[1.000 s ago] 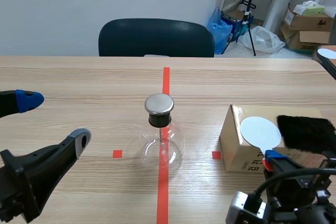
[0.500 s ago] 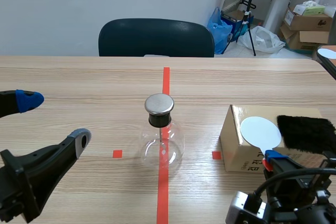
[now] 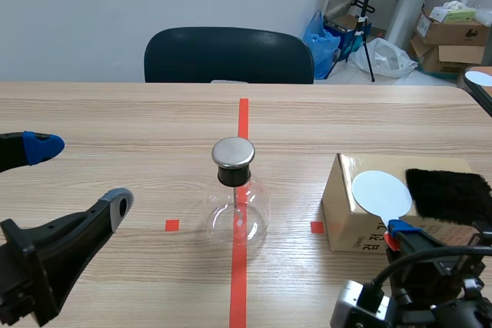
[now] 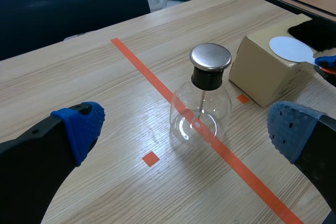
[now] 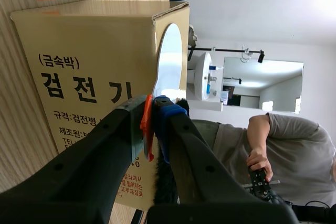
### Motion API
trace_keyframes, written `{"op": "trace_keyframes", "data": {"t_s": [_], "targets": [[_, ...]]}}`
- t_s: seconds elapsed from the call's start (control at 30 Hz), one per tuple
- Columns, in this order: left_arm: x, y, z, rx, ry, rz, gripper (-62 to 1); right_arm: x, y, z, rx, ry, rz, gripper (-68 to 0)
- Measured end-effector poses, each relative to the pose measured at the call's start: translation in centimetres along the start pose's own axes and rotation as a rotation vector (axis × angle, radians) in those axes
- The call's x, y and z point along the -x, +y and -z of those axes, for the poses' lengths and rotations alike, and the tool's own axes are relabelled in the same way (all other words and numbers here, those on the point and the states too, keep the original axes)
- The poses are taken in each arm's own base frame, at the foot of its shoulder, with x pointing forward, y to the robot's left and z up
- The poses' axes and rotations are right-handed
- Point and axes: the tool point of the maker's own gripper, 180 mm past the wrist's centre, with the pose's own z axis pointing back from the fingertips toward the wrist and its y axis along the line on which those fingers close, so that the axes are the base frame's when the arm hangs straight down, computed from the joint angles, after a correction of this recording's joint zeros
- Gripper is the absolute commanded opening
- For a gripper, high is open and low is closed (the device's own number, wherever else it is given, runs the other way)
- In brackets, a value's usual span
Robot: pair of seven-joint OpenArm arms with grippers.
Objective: Do the electroscope experiment
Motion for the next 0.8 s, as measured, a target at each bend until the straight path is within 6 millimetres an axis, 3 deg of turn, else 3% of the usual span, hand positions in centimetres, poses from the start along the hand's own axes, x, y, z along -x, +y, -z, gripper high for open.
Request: {"op": "trace_keyframes", "data": {"t_s": [0.13, 0.23, 0.37, 0.5, 0.8], "targets": [[0.2, -0.1, 0.0, 0.005, 0.014, 0.026, -22.5, 0.0, 0.0, 0.0, 0.0, 0.0, 0.0, -66.6], [0.2, -0.7, 0.0, 0.065, 0.024, 0.046, -33.4, 0.1, 0.0, 0.0, 0.0, 0.003, 0.0, -66.6], [0.8, -1.3, 0.7, 0.155, 0.051, 0.087, -57.9, 0.1, 0.0, 0.0, 0.0, 0.003, 0.0, -66.6], [2.7, -1.1, 1.3, 0.222, 0.095, 0.094, -57.7, 0.1, 0.0, 0.0, 0.003, 0.004, 0.0, -66.6], [6.8, 0.4, 2.8, 0.283, 0.091, 0.075, -57.7, 0.8, -2.7, -0.1, 0.136, 0.058, -0.069, -66.6]]}}
